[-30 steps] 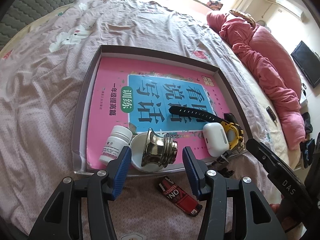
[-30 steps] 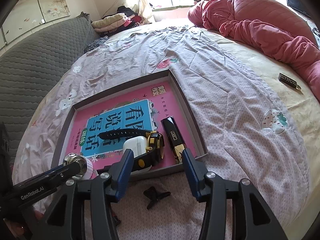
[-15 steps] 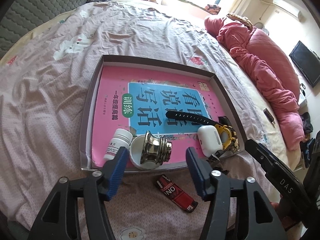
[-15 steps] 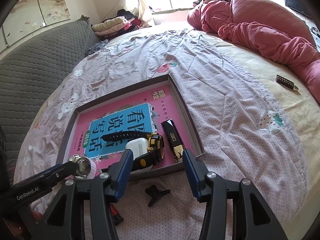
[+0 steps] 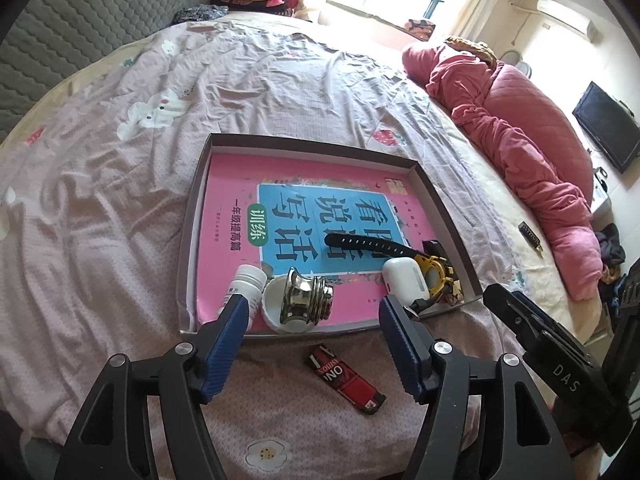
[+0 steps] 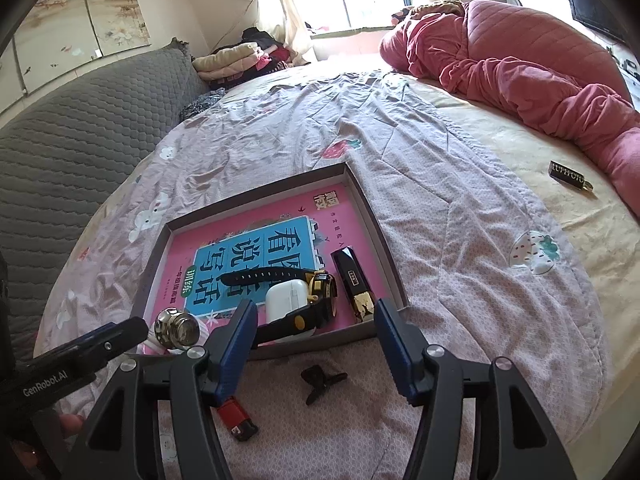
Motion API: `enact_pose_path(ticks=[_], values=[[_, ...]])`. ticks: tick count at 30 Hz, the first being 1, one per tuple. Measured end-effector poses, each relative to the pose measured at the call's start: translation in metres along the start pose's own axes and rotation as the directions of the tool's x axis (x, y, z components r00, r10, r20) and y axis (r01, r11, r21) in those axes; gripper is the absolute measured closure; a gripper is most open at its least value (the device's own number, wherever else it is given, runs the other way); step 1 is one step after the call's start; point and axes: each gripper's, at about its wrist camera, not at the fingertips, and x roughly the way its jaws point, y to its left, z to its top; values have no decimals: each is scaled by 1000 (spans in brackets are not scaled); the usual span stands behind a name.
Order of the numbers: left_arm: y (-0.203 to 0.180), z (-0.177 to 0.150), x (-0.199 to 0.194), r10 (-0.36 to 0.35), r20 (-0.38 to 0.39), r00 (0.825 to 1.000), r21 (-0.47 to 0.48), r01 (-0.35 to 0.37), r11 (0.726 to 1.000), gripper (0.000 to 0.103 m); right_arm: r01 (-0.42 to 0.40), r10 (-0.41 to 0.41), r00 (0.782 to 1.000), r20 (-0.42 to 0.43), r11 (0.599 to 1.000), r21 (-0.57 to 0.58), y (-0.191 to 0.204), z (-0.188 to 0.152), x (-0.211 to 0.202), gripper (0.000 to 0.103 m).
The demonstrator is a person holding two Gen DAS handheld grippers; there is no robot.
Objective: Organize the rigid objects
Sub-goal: 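Withdraw both open tools from the tray toward the red lighter and black clip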
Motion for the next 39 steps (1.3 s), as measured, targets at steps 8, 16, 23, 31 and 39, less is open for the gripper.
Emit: enact_pose_path(ticks=[8,16,23,31,39], values=[[-1,-4,-12,-3,14,1000,5,3,1000,33,-1,2,1000,31,1000,-7,4,1,-14,42],[-3,-8,-22,-2,30,1000,12,1,1000,30,-16,18,998,60,999,-31,8,-1,-26,37],[-3,-14,-27,1,34,999,20,-2,1000,27,-42,46,995,92,998,-43,5,-6,-38,32],[-5,-28,-28,15,11,1000,30,-16,999,27,-60,65,994,88,997,-54,1,-19,-43,32],[-6,-42,-25,25,-16,1000,26,-24,999,27,-61,65,996,63,996,-60,-1,-34,-40,32]])
